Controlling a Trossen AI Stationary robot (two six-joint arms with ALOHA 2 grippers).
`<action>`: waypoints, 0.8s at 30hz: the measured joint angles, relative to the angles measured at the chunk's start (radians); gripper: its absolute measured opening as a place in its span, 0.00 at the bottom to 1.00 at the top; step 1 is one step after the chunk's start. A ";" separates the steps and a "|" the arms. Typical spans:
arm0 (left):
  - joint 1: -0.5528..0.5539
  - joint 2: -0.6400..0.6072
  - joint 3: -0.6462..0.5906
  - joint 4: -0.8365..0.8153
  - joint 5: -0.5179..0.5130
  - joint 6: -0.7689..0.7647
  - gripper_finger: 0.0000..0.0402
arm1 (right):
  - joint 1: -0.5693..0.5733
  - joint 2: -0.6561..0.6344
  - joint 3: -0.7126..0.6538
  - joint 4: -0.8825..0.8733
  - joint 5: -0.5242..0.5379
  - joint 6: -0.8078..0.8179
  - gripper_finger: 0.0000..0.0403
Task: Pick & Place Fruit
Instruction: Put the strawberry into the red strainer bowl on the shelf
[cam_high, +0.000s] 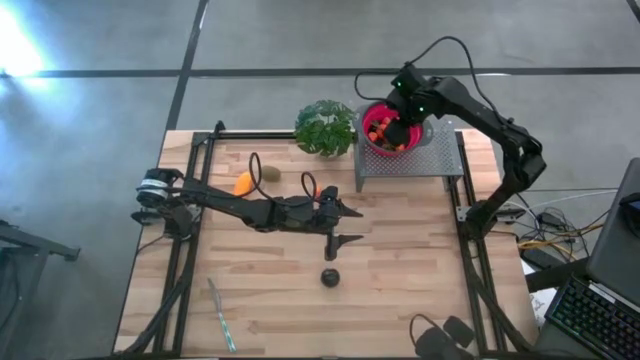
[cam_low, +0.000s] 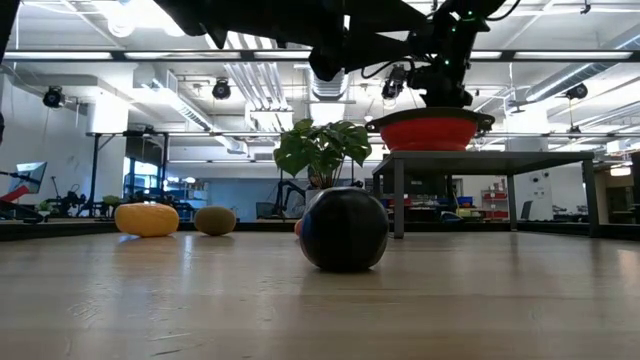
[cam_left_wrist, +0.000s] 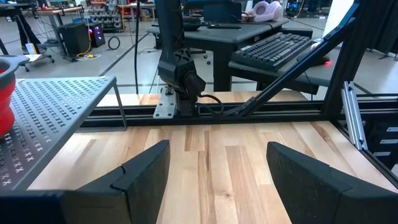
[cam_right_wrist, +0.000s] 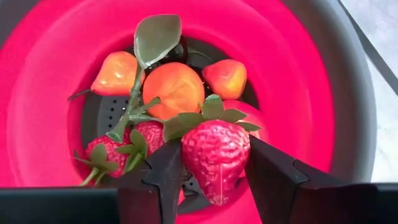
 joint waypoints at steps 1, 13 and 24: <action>0.000 0.000 0.000 0.000 0.000 0.000 0.68 | 0.000 0.001 0.000 0.000 0.000 -0.001 0.40; 0.000 0.000 0.000 0.000 0.000 0.000 0.68 | 0.001 -0.027 0.000 0.001 0.002 -0.043 0.54; 0.000 0.000 0.000 -0.060 0.000 0.003 0.68 | 0.038 -0.132 0.040 -0.047 -0.001 -0.042 0.54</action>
